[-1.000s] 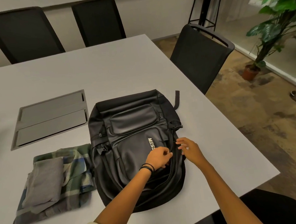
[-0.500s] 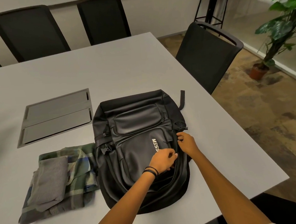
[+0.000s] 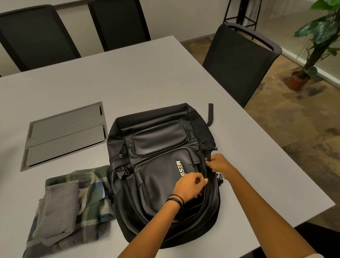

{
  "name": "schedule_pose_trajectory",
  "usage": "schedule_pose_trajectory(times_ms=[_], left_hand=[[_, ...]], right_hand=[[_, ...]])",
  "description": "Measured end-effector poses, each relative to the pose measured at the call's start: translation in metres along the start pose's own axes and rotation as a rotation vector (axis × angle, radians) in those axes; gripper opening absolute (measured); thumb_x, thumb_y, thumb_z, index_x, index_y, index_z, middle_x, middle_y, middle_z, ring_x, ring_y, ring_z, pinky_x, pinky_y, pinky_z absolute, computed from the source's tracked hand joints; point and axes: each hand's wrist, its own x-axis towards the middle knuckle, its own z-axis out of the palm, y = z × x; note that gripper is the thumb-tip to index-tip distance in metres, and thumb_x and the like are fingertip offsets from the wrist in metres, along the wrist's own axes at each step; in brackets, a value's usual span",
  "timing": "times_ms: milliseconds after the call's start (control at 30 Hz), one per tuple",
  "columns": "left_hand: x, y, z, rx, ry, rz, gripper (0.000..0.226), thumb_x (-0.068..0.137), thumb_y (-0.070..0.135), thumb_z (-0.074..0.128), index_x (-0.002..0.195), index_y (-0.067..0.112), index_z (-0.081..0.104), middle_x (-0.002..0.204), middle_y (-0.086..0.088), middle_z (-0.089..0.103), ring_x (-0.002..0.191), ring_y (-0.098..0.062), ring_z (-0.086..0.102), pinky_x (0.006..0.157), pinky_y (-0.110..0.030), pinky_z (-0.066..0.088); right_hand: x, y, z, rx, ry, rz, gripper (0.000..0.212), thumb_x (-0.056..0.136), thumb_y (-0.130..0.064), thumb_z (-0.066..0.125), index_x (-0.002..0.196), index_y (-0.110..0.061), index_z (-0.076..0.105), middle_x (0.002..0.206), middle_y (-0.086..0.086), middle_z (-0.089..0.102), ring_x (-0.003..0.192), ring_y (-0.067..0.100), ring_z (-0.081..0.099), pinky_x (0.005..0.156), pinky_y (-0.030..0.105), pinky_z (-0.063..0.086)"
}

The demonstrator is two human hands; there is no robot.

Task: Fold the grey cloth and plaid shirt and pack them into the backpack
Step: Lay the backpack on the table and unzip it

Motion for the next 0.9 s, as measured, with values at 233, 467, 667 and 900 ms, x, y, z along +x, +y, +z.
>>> schedule_pose_trajectory(times_ms=[233,467,667,900], left_hand=[[0.003,-0.001,0.003,0.040,-0.001,0.021,0.028,0.095,0.035,0.045,0.072,0.021,0.052,0.056,0.009,0.057,0.050,-0.013,0.058,0.059,-0.021,0.049],[0.000,0.002,0.004,0.091,0.015,0.058,0.029,0.096,0.035,0.042,0.076,0.017,0.053,0.056,0.007,0.055,0.044,-0.008,0.052,0.055,-0.018,0.045],[-0.001,0.000,0.007,0.148,0.089,0.094,0.033,0.097,0.036,0.039,0.079,0.012,0.054,0.069,-0.006,0.063,0.050,-0.010,0.049,0.068,-0.036,0.053],[-0.001,0.002,0.004,0.071,0.153,0.097,0.034,0.097,0.036,0.040,0.080,0.011,0.057,0.062,-0.002,0.059,0.046,-0.008,0.049,0.069,-0.037,0.053]], right_hand=[[-0.018,0.012,0.003,-0.085,0.305,-0.172,0.011,0.084,-0.010,0.066,0.081,-0.001,0.069,0.084,0.021,0.069,0.068,0.029,0.063,0.071,0.038,0.056],[-0.044,0.023,-0.002,-0.138,0.341,-0.367,0.015,0.083,-0.012,0.067,0.093,-0.003,0.072,0.093,0.013,0.071,0.085,0.025,0.065,0.076,0.030,0.051],[-0.063,0.031,-0.007,-0.189,0.328,-0.504,0.015,0.085,-0.012,0.065,0.095,-0.004,0.073,0.090,0.014,0.070,0.079,0.021,0.063,0.071,0.019,0.046],[-0.095,0.030,-0.020,-0.183,0.205,-0.603,0.013,0.084,-0.011,0.066,0.094,-0.007,0.074,0.085,0.010,0.069,0.070,0.009,0.058,0.064,0.004,0.045]])
